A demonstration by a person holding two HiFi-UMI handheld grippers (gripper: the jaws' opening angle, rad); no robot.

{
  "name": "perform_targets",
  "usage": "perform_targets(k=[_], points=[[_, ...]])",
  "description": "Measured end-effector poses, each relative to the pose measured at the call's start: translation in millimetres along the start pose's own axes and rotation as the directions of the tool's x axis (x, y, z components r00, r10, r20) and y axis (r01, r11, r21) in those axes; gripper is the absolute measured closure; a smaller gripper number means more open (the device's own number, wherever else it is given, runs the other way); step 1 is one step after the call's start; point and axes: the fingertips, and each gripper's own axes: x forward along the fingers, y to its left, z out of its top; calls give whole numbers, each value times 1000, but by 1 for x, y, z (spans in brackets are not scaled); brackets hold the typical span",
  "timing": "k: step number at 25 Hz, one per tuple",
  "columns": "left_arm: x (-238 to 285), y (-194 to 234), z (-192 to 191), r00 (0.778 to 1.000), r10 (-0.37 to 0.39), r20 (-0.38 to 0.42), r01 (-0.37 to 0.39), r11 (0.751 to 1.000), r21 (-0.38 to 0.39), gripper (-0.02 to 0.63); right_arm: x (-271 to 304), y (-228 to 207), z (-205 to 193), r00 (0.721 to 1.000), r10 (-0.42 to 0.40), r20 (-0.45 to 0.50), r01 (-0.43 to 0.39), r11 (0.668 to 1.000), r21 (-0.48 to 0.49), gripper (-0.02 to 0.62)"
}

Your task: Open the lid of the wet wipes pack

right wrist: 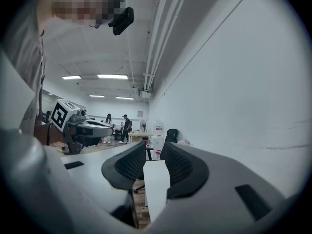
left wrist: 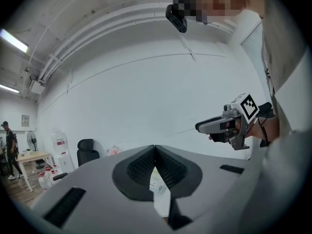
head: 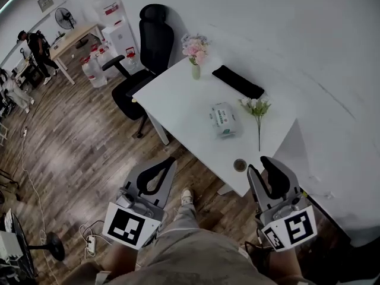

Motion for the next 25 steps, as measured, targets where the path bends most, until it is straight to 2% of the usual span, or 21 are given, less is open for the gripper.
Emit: perform_targets(k=[14, 20, 25], points=[[108, 125, -18, 992, -120, -37, 120, 993, -2, 589, 157, -48, -9, 991, -72, -108, 74, 997, 15, 454], [141, 154, -31, 983, -180, -38, 180, 984, -3, 589, 200, -64, -18, 985, -113, -130, 116, 993, 19, 454], [157, 166, -40, 980, -194, -44, 194, 981, -11, 589, 217, -72, -29, 980, -120, -158, 126, 991, 33, 454]])
